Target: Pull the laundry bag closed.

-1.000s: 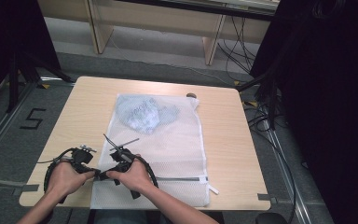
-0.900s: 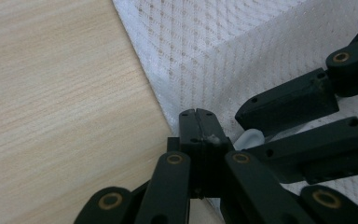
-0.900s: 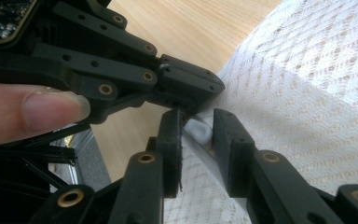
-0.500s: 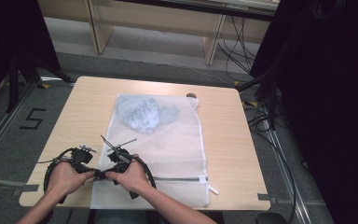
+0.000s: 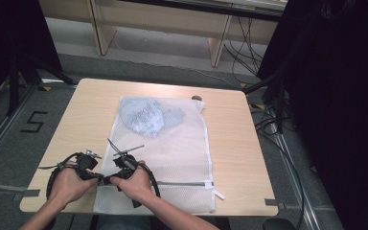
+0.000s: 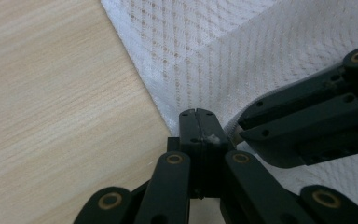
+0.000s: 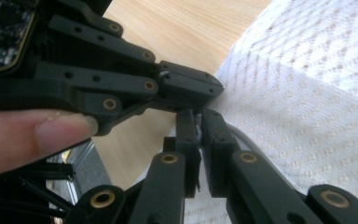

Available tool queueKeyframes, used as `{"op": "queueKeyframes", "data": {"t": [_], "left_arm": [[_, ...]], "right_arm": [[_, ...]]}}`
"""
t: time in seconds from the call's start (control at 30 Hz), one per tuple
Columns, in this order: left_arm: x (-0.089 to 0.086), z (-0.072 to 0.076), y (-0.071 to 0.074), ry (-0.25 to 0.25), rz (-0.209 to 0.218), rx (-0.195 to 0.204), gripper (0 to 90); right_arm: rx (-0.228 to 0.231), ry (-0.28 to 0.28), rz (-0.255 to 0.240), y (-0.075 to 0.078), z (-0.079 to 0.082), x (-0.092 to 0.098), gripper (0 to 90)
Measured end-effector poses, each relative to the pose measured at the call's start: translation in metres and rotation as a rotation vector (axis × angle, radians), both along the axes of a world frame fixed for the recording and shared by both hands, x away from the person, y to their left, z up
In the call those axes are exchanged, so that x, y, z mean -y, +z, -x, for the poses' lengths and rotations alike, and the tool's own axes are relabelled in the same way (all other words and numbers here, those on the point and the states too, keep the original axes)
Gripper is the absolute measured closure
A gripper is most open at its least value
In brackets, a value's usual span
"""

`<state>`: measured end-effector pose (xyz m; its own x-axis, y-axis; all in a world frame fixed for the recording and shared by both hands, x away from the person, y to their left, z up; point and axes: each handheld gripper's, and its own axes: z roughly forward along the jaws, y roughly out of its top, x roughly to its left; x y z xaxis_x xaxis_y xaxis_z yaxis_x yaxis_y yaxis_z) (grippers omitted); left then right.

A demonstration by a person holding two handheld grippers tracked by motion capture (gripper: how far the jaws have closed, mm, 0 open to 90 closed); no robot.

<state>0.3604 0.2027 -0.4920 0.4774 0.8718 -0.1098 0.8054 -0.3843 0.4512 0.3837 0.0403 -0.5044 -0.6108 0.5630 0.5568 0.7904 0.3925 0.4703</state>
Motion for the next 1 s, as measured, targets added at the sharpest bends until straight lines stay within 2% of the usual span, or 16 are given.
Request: {"op": "queueKeyframes", "data": {"t": [0.03, 0.1, 0.2, 0.27, 0.3, 0.37, 0.53, 0.57, 0.63, 0.67, 0.7, 0.73, 0.77, 0.8, 0.87, 1.0], "left_arm": [[0.0008, 0.0004, 0.0006, -0.007, -0.018, 0.004, 90.0], [0.0016, 0.0009, 0.0001, -0.006, -0.015, 0.011, 90.0], [0.0011, 0.0011, 0.0004, -0.017, -0.016, 0.009, 90.0], [0.0015, 0.0012, 0.0008, -0.026, -0.023, 0.008, 90.0], [0.0019, 0.0012, 0.0003, -0.024, -0.021, 0.013, 90.0], [0.0017, 0.0013, 0.0006, -0.033, -0.025, 0.011, 90.0], [0.0024, 0.0018, 0.0012, -0.043, -0.044, 0.017, 90.0], [0.003, 0.0022, 0.0009, -0.033, -0.043, 0.021, 90.0], [0.003, 0.0022, 0.0007, -0.032, -0.042, 0.024, 90.0], [0.0023, 0.002, 0.0008, -0.041, -0.043, 0.02, 90.0], [0.0029, 0.0021, 0.0002, -0.033, -0.038, 0.024, 90.0], [0.0023, 0.0022, 0.0014, -0.047, -0.048, 0.019, 90.0], [0.0029, 0.0023, 0.0007, -0.042, -0.041, 0.024, 90.0], [0.0034, 0.0025, 0.0007, -0.041, -0.042, 0.024, 90.0], [0.0038, 0.0023, 0.001, -0.045, -0.049, 0.025, 90.0], [0.0037, 0.0023, 0.0005, -0.036, -0.039, 0.024, 90.0]], "right_arm": [[0.014, 0.001, 0.0, -0.0004, 0.0, 0.0008, 86.9], [-0.002, -0.023, 0.011, 0.0007, 0.001, 0.0013, 87.0], [0.007, -0.042, 0.015, 0.0012, 0.0006, 0.0033, 87.0], [-0.002, -0.048, 0.012, 0.0003, 0.0006, 0.0043, 87.0], [-0.033, -0.069, 0.02, 0.0013, 0.002, 0.0039, 87.0], [-0.04, -0.08, 0.021, 0.0017, 0.0029, 0.0034, 87.0], [-0.041, -0.066, 0.021, 0.0023, 0.0015, 0.004, 87.1], [-0.021, -0.062, 0.023, 0.0009, 0.0004, 0.0047, 87.1], [-0.034, -0.077, 0.021, 0.002, 0.0006, 0.0045, 87.1], [-0.006, -0.066, 0.03, -0.0003, -0.0011, 0.0057, 87.1], [-0.05, -0.093, 0.034, 0.0017, 0.0004, 0.0052, 87.1], [-0.05, -0.095, 0.037, 0.0021, 0.0006, 0.0051, 87.1], [-0.029, -0.089, 0.044, 0.0012, 0.0005, 0.0051, 87.1], [-0.042, -0.087, 0.046, 0.0027, 0.0006, 0.0045, 87.1], [0.003, -0.065, 0.036, 0.0021, -0.0014, 0.0037, 87.1], [-0.013, -0.07, 0.028, 0.0026, -0.0023, 0.0033, 87.1]]}}
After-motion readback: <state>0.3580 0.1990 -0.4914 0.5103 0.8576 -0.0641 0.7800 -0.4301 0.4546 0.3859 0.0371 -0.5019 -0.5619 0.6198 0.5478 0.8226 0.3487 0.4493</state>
